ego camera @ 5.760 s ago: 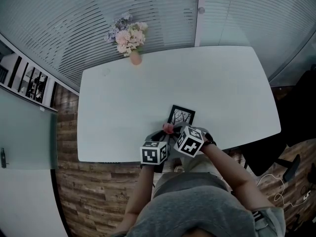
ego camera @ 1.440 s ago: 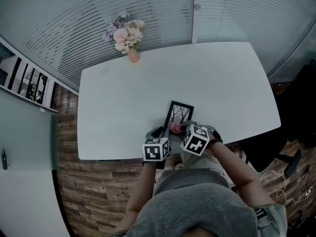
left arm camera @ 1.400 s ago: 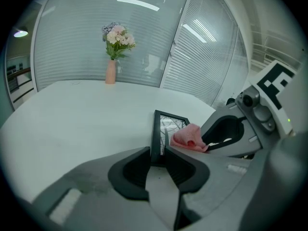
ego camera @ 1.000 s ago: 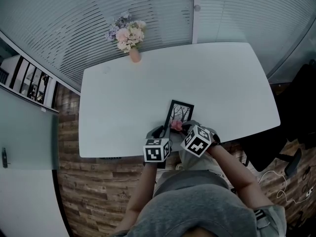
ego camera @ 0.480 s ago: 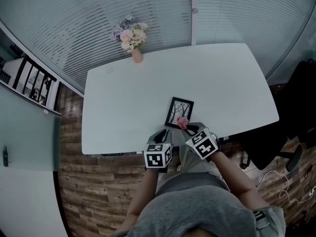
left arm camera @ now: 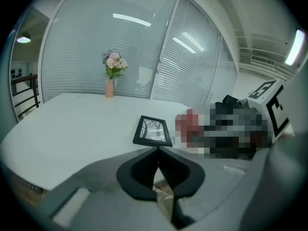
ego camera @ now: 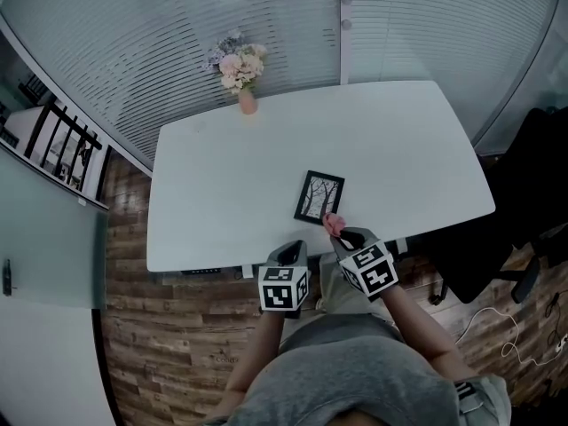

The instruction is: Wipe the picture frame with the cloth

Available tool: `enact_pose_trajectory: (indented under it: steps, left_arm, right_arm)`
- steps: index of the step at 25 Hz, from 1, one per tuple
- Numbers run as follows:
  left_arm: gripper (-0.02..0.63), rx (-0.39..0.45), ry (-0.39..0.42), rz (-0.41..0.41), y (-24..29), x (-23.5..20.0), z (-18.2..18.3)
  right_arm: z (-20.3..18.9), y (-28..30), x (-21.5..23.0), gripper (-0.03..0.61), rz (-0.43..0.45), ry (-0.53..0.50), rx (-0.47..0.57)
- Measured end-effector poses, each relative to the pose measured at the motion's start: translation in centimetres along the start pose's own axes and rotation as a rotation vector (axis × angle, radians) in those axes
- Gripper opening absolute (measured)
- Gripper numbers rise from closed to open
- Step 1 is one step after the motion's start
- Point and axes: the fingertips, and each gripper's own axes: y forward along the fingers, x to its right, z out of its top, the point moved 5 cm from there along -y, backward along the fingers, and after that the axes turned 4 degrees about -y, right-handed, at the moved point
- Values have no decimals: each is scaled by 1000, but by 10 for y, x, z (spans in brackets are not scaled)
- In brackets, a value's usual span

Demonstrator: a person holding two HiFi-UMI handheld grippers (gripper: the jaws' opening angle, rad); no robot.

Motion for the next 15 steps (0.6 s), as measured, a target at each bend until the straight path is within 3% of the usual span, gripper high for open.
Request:
enact_pose_trajectory:
  steps: [15]
  left_arm:
    - [2, 19, 12, -24, -26, 12, -11]
  right_arm:
    - [-6, -26, -21, 40, -13, 26, 64]
